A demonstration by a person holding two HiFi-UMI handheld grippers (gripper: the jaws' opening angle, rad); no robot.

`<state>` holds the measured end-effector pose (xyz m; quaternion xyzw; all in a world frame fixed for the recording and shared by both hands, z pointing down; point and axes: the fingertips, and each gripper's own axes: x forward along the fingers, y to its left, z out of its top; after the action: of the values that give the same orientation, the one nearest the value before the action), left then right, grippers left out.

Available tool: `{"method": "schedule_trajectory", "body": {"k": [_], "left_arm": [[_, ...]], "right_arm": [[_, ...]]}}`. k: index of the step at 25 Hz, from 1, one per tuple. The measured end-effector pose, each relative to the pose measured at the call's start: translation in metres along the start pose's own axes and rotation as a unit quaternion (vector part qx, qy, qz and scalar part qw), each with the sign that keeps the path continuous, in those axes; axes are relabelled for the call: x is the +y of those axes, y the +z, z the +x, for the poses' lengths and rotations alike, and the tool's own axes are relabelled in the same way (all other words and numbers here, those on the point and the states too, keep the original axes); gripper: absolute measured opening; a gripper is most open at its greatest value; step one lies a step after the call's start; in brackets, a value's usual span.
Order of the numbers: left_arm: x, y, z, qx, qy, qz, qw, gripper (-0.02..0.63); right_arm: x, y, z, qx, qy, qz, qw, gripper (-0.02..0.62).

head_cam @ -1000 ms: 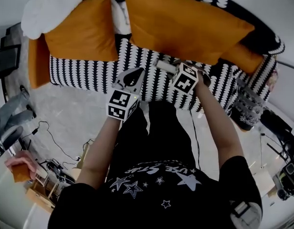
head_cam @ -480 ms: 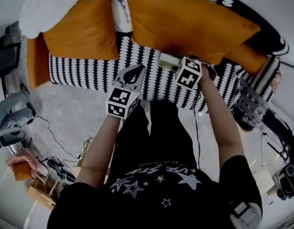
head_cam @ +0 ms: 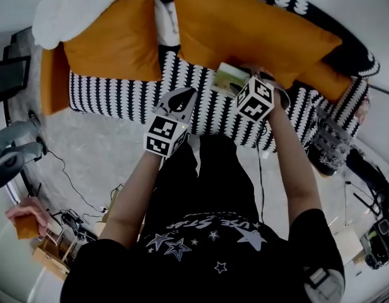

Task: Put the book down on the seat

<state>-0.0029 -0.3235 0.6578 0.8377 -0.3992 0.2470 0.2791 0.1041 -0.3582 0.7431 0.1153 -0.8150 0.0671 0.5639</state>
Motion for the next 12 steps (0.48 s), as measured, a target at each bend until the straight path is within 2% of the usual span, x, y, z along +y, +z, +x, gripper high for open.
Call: {"method": "schedule_trajectory", "body": {"k": [4,12], "left_arm": [[0.001,0.01,-0.009,-0.014,-0.001,0.006,0.9999,0.011],[-0.011,0.035,-0.056,-0.041,-0.006,0.025,0.9988,0.011]], "right_arm": [[-0.006,0.012,-0.016,-0.004,-0.04,-0.003,0.999,0.23],[0.022,0.042,-0.062,-0.035,-0.067,0.041,0.996,0.229]]}}
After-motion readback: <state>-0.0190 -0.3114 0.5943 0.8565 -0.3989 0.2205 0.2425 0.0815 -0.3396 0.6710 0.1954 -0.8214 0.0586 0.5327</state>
